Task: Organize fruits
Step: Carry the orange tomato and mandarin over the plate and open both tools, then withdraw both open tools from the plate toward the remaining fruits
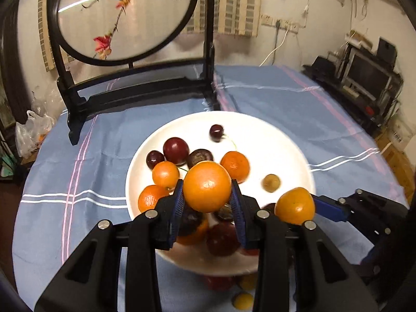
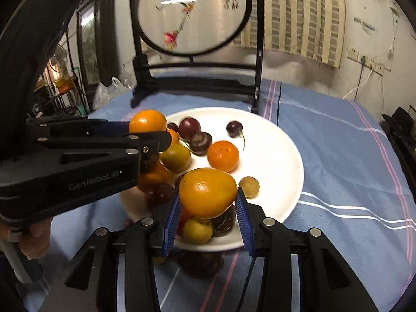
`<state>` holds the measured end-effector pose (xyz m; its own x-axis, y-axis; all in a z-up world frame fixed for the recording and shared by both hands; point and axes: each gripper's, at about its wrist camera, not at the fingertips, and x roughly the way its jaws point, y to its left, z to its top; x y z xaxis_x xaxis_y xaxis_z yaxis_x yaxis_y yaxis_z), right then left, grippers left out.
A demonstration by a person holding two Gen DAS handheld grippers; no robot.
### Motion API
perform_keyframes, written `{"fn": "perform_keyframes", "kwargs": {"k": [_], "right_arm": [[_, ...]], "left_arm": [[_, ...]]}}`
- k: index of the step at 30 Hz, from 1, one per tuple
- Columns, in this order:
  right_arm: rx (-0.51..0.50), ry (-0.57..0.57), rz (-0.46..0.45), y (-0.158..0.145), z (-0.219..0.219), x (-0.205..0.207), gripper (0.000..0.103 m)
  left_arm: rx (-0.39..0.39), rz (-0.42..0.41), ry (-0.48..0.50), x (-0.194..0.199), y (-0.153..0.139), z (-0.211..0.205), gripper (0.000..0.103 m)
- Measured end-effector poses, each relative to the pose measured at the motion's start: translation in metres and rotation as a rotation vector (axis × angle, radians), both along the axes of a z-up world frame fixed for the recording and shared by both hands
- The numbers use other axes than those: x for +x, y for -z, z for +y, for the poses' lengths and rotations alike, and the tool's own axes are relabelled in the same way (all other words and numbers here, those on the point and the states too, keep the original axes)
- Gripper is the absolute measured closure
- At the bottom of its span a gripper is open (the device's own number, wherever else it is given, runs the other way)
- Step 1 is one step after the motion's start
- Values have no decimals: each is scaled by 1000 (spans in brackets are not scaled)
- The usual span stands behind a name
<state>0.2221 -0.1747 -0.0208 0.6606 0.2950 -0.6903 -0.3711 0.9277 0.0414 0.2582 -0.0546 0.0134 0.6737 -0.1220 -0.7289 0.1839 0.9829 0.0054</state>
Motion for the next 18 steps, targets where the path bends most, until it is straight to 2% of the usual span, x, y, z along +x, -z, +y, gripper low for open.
{"fn": "perform_keyframes", "kwargs": {"k": [4,5,6,7,8,15,18], "right_arm": [[17,40,24,14,-5,12,61],[31,54,25,17,-8,13,59],[43,70,23,18,-12,13,46],[57,93,13,18,-17,12,42],[63,100,8,18,-20,11,41],[104,119,0,9,-38,-11,40],[81,132,10,12,-41,-24,40]], "left_arm": [[-1,37,-9,13,13,0,69],[-2,29,-14,13,13,0,62],[4,25,-26,11,13,1,54],[5,21,-33,10,12,2,38],[3,12,-38,7,10,3,34],[29,-51,-23,-31,-6,13,33],[1,-53,-32,-52,-7,22,31]]}}
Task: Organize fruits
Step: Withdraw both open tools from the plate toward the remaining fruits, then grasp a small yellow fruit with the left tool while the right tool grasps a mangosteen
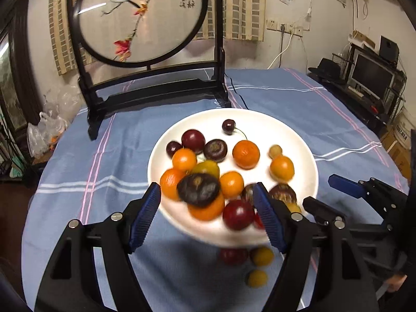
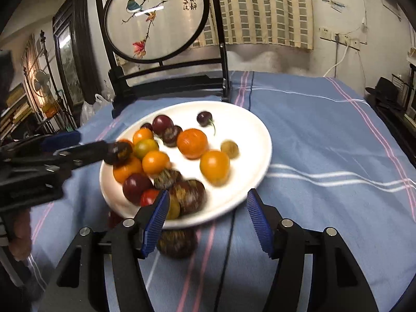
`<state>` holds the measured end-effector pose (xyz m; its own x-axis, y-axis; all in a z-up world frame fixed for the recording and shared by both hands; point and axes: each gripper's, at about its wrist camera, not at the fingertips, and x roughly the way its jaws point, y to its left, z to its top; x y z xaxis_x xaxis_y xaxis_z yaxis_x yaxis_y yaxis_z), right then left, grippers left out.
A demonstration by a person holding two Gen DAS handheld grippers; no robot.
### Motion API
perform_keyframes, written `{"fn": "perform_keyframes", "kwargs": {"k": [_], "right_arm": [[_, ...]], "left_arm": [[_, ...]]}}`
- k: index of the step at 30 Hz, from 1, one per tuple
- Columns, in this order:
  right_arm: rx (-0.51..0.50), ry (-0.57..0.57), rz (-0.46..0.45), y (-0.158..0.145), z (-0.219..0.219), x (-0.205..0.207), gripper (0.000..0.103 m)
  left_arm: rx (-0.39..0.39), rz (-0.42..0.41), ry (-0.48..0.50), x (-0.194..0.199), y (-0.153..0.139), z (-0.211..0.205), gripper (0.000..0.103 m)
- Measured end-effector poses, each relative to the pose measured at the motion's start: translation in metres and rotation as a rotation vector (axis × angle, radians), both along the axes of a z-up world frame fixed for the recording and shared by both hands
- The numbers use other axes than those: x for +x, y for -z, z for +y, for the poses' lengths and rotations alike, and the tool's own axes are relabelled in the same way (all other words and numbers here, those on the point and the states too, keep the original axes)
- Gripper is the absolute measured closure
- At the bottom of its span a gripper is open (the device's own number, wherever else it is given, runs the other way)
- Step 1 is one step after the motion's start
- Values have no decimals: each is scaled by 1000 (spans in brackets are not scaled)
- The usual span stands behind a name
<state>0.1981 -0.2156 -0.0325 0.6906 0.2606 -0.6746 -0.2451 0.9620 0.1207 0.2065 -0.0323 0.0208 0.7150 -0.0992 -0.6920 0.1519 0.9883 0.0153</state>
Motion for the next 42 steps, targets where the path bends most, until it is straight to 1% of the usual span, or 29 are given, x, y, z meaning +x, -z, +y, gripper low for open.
{"fn": "perform_keyframes", "kwargs": {"k": [3,7,15,18,21,28,30,32,33,34,36,37,38,42], "right_arm": [[-6,-4,9,2,-2,-14,40],[-8,-4,22,5,-3,-31,40],[-27,-6,49,15,-3,-53,40],[-20,0,54,18,-6,-56,39],[-1,15,61,21,-11,-55,34],[56,32,98,28,-22,-52,33],[59,38,101,28,-24,-52,31],[59,42,103,29,-24,-52,30],[58,41,103,29,-24,-52,30],[57,40,101,28,-24,-52,30],[56,40,99,28,-24,-52,29],[54,38,98,28,-23,-52,29],[52,36,96,28,-23,-52,29],[55,29,100,29,-23,-53,29]], "left_arm": [[-14,16,-1,-15,4,4,30],[-20,60,3,-34,20,5,30],[0,115,25,-62,50,-4,30],[2,128,30,-66,56,-9,30],[10,135,39,-68,59,-14,30],[30,162,45,-64,69,-22,30],[35,176,44,-61,73,-25,36],[26,205,53,-55,80,-29,49],[23,220,58,-52,83,-31,49],[31,201,54,-51,83,-33,50],[38,193,69,-50,83,-38,59],[30,194,85,-50,83,-40,68],[28,194,91,-50,83,-41,82],[24,194,106,-55,80,-40,81]]}}
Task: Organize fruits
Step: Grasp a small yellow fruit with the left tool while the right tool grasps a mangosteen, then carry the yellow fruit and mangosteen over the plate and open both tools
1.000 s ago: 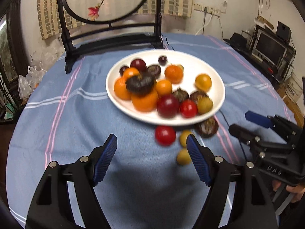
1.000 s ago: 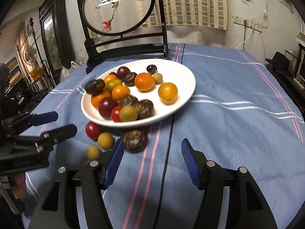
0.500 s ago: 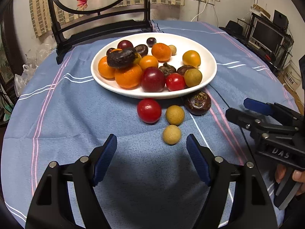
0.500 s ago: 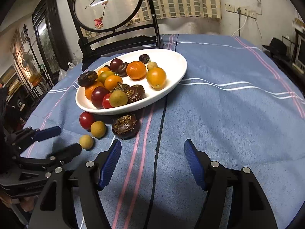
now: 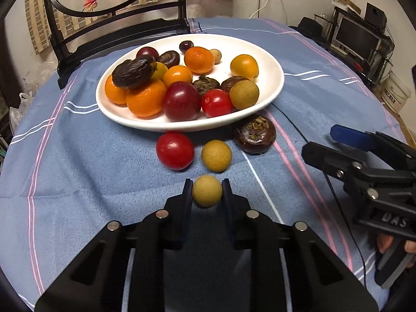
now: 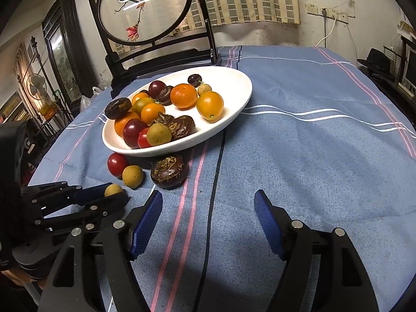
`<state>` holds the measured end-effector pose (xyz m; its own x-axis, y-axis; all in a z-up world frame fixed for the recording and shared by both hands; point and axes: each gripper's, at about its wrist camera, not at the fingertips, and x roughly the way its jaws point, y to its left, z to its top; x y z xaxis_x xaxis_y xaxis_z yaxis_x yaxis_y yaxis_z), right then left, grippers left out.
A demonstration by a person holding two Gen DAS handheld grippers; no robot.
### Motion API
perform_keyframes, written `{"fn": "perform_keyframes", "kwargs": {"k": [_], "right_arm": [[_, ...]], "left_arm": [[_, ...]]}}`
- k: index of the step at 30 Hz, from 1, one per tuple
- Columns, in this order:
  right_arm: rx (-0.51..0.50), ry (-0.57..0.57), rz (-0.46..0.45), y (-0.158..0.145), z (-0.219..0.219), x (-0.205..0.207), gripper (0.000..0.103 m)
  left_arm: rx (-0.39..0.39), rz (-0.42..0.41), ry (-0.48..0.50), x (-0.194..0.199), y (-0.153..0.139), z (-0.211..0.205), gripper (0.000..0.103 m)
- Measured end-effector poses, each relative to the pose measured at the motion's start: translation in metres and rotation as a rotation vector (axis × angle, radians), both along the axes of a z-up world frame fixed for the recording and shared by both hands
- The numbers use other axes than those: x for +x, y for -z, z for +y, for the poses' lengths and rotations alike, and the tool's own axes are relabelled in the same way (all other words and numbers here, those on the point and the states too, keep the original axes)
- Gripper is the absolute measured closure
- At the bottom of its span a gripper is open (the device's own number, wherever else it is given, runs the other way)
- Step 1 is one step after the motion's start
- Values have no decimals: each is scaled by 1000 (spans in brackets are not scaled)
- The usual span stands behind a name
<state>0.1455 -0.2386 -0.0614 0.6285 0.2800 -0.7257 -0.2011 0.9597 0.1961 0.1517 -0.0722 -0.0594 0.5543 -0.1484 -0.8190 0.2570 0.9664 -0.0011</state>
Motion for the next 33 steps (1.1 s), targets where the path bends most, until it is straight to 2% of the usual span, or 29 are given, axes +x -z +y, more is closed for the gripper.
{"fn": "perform_keyframes", "kwargs": {"k": [5,11,13,20,22,23,30,33], "right_arm": [[-34,-38,12,1,11,1,29],[-213,-128,37,8,49,3,30],[-245,-133,47,11,57,9,30],[-218,-124,56,12,70,42,39],[-218,-122,48,11,74,45,50],[-212,-128,45,10,75,46,60],[-169,-116,53,6,67,34,61],[-141,-102,42,-2,55,21,61]], "left_arm": [[-13,-41,13,-13,-13,16,81],[-47,-66,-24,-17,-18,39,81],[-56,-70,-18,-16,-17,42,81],[-105,-51,-25,-11,-9,54,81],[-117,-42,-40,-8,-7,59,81],[-123,-40,-46,-7,-7,61,81],[-141,-27,-49,-6,-5,62,81],[-131,-30,-44,-7,-14,57,81]]}}
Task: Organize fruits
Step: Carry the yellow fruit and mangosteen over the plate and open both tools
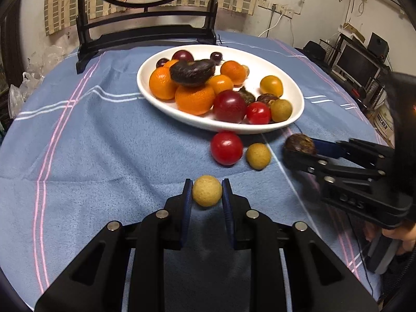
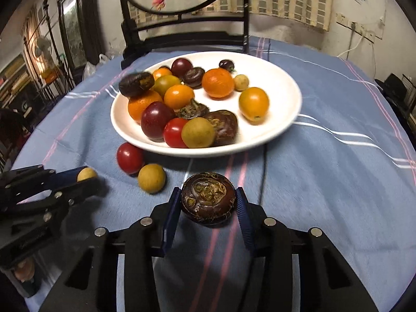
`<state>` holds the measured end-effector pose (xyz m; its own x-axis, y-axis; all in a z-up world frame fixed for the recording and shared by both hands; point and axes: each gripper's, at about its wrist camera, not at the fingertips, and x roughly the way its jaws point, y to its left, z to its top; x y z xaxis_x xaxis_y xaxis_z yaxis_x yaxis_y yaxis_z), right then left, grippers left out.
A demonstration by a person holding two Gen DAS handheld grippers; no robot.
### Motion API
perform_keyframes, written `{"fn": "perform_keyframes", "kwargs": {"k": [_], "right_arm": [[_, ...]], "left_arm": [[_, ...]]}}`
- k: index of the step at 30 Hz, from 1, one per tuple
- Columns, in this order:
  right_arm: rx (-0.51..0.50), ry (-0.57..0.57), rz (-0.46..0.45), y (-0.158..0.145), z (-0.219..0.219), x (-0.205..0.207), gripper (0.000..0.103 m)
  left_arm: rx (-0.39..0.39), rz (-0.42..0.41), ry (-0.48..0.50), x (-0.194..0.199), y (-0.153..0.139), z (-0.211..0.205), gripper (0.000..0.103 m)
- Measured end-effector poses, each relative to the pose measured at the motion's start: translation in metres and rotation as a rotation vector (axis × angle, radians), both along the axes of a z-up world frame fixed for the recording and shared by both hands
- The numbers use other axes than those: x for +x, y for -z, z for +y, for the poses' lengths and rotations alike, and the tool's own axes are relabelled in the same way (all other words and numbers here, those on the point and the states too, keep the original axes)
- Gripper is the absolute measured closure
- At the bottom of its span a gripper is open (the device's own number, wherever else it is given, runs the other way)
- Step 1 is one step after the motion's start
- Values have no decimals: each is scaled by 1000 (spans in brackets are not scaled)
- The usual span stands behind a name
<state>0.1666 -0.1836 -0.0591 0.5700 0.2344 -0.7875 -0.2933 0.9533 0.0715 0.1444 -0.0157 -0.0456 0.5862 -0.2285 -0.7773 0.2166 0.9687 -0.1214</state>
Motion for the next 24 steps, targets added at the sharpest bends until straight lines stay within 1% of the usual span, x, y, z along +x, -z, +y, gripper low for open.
{"fn": "perform_keyframes", "kwargs": {"k": [2,4,6,8,10,11,14,15,19,20,21,22,23,24], "right_arm": [[29,-1,-33,-12,-8,-8,61],[59,1,-74,-27,-14,-10,61],[91,0,-141,-46,-18,-9,61],[90,-12,-189,-60,-17,-2,61],[81,-18,-206,-65,-13,7,61],[72,-16,-214,-66,-11,13,61],[34,-8,-209,-58,-4,32,61],[33,-6,-200,-53,-4,39,61],[55,9,-162,-37,-6,60,60],[64,9,-151,-33,-7,62,60],[77,14,-143,-29,-9,63,58],[86,20,-139,-28,-11,65,55],[92,35,-140,-27,-14,65,49],[98,44,-146,-28,-17,63,46]], "left_arm": [[1,-8,19,2,-10,-4,81],[16,-40,36,7,-27,-12,81],[6,-65,42,16,-45,-17,81],[1,-99,46,30,-65,-26,81],[29,-151,34,51,-80,-39,81],[33,-155,32,60,-82,-42,81],[50,-124,12,93,-79,-54,82],[57,-114,5,102,-75,-57,82],[80,-94,-23,120,-59,-60,80],[84,-86,-33,122,-55,-59,73],[89,-78,-42,124,-51,-59,68],[89,-80,-48,125,-50,-58,59],[85,-88,-56,124,-50,-57,54],[79,-97,-61,122,-51,-55,52]]}}
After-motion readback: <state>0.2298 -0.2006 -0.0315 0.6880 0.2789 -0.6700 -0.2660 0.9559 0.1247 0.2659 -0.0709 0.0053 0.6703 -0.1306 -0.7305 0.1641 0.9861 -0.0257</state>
